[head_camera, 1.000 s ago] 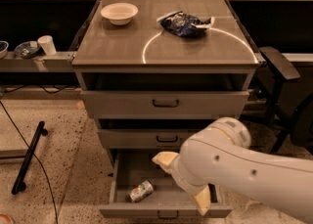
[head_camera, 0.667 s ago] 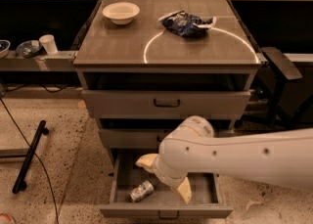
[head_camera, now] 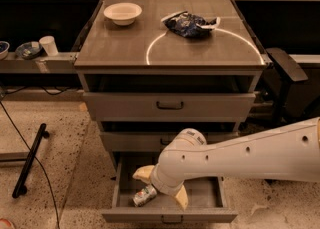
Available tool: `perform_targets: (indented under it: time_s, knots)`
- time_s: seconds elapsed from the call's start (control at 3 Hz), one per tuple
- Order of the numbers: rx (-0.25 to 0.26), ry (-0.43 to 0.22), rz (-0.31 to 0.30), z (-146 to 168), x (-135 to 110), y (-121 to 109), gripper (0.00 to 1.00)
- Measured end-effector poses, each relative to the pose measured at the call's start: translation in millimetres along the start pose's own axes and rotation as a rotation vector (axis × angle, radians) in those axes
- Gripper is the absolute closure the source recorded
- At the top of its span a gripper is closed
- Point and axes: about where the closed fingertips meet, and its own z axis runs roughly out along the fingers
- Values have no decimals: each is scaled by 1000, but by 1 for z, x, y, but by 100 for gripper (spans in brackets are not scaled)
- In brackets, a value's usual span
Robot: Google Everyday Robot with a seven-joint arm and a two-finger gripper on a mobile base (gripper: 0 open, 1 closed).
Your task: Pick 7up can from bottom drawer and place on counter
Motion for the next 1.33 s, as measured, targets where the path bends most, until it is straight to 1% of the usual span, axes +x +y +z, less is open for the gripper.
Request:
perform_targets:
  time_s: [0.33,0.67,1.0,1.33]
  knots:
    - [-23,1,-7,10,3,-6,0]
    - [5,17,-13,39,31,-33,0]
    - [9,5,-10,99,68,-52,0]
    - [-13,-27,13,166,94,-55,0]
